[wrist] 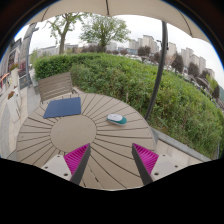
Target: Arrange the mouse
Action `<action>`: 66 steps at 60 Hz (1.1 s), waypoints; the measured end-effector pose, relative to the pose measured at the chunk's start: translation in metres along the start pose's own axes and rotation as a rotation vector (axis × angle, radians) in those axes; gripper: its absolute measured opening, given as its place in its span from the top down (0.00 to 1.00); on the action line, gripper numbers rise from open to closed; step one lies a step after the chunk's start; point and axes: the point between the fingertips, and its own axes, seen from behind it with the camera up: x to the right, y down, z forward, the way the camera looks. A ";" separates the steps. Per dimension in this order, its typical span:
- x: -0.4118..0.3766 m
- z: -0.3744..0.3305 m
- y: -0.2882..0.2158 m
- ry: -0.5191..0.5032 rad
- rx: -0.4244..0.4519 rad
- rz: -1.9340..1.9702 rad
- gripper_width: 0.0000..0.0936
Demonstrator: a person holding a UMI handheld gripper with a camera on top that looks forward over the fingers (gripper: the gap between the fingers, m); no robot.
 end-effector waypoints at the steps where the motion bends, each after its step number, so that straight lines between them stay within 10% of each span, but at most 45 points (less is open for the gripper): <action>1: 0.002 0.004 -0.001 -0.003 0.003 0.004 0.09; 21: 0.038 0.113 -0.033 -0.045 0.101 0.008 0.09; 66: 0.061 0.304 -0.065 -0.107 0.026 -0.027 0.09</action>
